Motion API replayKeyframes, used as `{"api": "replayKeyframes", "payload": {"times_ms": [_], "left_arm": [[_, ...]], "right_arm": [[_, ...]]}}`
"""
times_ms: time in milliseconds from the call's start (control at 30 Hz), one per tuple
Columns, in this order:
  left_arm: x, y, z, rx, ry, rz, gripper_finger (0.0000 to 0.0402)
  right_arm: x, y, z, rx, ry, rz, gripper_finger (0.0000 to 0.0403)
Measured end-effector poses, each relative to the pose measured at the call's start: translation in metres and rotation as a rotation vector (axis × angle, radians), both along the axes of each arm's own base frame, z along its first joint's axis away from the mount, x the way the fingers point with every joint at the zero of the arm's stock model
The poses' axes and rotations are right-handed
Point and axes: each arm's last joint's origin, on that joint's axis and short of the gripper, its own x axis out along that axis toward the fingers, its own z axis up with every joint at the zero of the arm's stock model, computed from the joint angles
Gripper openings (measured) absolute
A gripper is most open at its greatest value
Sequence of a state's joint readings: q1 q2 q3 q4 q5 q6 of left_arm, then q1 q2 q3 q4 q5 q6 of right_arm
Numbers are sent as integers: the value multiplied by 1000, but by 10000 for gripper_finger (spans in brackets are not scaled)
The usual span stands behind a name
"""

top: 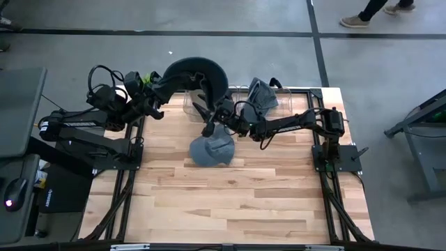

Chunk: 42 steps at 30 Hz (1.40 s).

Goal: Pick & Place hat
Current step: Put the black cap into the right transparent bin

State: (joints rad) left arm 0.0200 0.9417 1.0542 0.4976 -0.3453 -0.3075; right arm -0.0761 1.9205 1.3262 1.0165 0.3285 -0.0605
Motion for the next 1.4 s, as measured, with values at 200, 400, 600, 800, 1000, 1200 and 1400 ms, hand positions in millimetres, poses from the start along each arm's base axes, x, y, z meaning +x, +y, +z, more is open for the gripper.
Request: {"api": "replayKeyframes", "payload": {"times_ms": [200, 400, 600, 800, 1000, 1200, 1400], "left_arm": [[0, 0, 0, 1, -2, -21, 0], [1, -1, 0, -2, 0, -30, 0], [1, -1, -1, -15, -3, -39, 0], [2, -1, -3, -17, 19, -40, 0], [7, -1, -5, -16, 34, -42, 0], [6, -1, -5, -7, 34, -61, 0], [7, -1, -6, -8, 48, -62, 0]], "right_arm": [[-2, 0, 5, -38, -44, -11, 165], [-4, 0, 8, -53, -68, -18, 165], [-6, -1, 11, -77, -102, -32, 165], [-6, -1, 12, -89, -111, -16, 165], [-9, -5, 16, -104, -152, -11, 165], [-11, -4, 20, -125, -167, 7, 165], [-14, -4, 25, -142, -189, 11, 165]]}}
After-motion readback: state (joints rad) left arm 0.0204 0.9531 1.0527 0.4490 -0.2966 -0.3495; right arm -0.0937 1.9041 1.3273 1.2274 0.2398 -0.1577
